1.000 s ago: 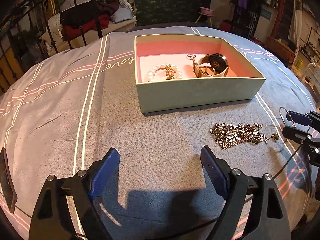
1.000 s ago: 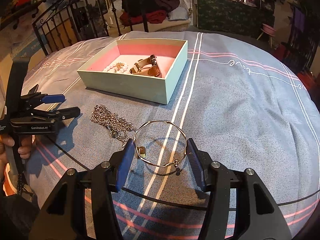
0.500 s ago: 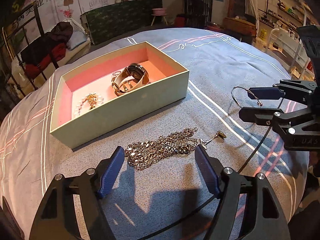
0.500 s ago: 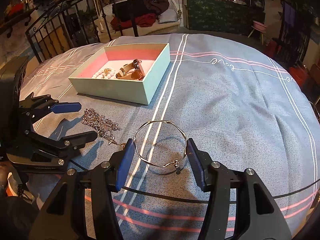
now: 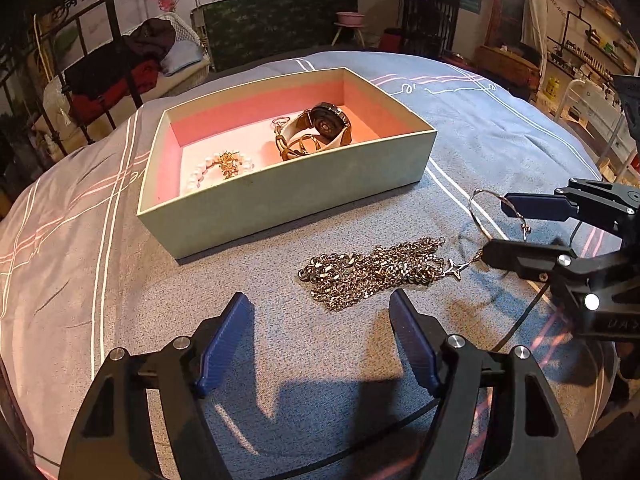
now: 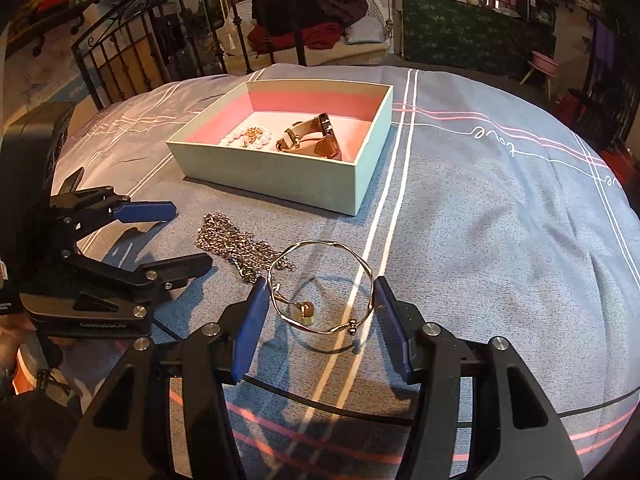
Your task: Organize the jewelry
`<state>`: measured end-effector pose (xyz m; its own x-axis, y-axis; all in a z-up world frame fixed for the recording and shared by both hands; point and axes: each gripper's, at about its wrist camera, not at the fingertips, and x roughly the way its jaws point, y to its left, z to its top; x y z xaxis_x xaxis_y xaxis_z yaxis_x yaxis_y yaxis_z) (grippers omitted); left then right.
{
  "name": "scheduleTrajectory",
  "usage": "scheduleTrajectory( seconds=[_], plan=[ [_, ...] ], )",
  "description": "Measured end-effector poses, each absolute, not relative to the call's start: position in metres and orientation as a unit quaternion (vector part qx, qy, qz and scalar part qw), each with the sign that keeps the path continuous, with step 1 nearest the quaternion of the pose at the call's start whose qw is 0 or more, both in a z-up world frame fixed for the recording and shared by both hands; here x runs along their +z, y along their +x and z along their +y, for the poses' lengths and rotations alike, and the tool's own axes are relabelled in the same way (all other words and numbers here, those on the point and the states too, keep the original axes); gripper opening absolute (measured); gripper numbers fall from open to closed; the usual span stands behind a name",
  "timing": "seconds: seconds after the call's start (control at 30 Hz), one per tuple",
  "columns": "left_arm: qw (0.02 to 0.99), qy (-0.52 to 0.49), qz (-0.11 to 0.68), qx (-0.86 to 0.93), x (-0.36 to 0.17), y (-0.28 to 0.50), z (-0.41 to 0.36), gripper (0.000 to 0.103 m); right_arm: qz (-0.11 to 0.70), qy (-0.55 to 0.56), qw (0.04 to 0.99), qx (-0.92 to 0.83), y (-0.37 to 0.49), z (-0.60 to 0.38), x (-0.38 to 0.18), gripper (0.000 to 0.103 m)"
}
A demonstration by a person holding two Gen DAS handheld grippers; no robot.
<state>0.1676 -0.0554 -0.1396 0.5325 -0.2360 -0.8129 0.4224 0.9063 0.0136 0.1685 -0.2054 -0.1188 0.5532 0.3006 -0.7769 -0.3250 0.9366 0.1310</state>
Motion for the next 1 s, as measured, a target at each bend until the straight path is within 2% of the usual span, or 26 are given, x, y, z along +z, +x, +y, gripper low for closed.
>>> scheduleTrajectory(
  seconds=[0.03,0.1,0.17,0.33,0.67,1.0],
  plan=[
    [0.869,0.100,0.444,-0.191,-0.139,0.168,-0.054,0.061,0.439,-0.018,0.880,0.181,0.169,-0.201,-0.120,0.054],
    [0.869,0.096,0.447,-0.188,-0.138,0.168,-0.050,0.029,0.444,-0.024,0.876,0.186,0.170,-0.194,-0.123,0.054],
    [0.866,0.084,0.453,-0.193,-0.136,0.167,-0.044,0.002,0.446,-0.023,0.874,0.192,0.171,-0.189,-0.125,0.054],
    [0.872,0.070,0.445,-0.191,-0.126,0.168,-0.035,0.002,0.444,-0.019,0.874,0.199,0.172,-0.181,-0.124,0.054],
    [0.898,0.029,0.405,-0.171,-0.087,0.206,-0.031,0.002,0.363,-0.030,0.911,0.191,0.200,-0.170,-0.068,0.054],
    [0.900,0.005,0.412,-0.141,-0.067,0.272,-0.024,0.002,0.369,-0.043,0.911,0.177,0.264,-0.159,-0.063,0.054]
  ],
)
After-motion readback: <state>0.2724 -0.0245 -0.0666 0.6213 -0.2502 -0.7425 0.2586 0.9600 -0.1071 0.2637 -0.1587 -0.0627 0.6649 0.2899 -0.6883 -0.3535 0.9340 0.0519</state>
